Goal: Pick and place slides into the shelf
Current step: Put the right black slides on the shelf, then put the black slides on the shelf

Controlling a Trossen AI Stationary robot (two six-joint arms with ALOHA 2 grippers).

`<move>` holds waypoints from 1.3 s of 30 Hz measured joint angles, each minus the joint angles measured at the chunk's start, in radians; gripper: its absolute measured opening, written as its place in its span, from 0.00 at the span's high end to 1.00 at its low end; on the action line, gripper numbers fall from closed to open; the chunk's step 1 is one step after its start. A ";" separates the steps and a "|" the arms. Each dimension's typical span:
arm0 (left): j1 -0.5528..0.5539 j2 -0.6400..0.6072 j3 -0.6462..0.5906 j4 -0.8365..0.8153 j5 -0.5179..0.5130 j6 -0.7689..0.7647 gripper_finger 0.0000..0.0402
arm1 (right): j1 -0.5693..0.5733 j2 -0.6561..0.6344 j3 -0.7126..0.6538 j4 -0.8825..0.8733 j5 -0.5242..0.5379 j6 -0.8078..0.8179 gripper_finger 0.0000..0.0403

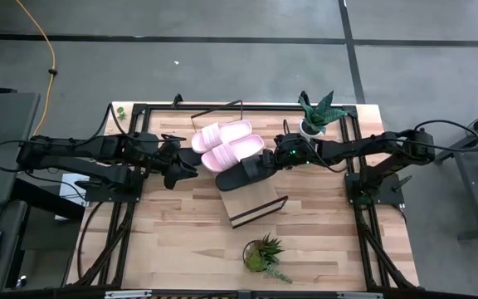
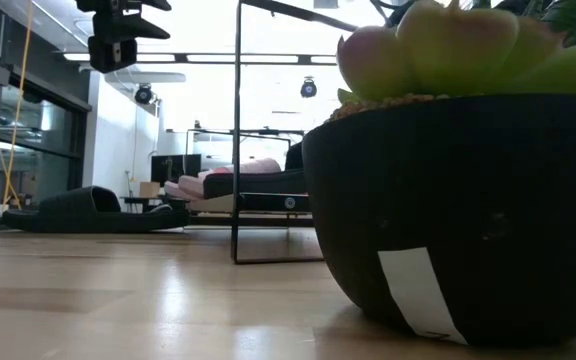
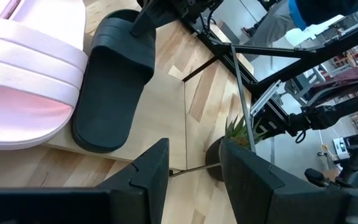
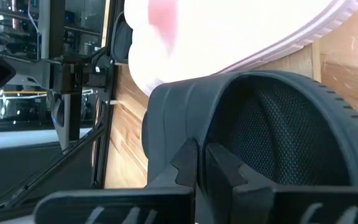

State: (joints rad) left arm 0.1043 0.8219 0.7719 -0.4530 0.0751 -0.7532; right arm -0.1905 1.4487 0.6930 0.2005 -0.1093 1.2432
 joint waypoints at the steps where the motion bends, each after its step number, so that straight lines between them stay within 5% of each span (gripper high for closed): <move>1: 0.000 0.000 0.000 0.000 0.000 0.000 0.67 | 0.000 0.000 0.000 0.000 -0.003 -0.003 1.00; 14: 0.000 0.000 0.000 0.000 0.000 -0.002 0.67 | 0.000 0.000 0.000 -0.013 0.061 0.005 0.77; 39: 0.000 0.000 0.000 -0.042 -0.001 -0.002 0.67 | 0.001 0.000 0.000 -0.058 0.234 -0.036 0.76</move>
State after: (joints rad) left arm 0.1047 0.8219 0.7719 -0.4948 0.0746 -0.7555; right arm -0.1895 1.4487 0.6926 0.1429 0.1248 1.2075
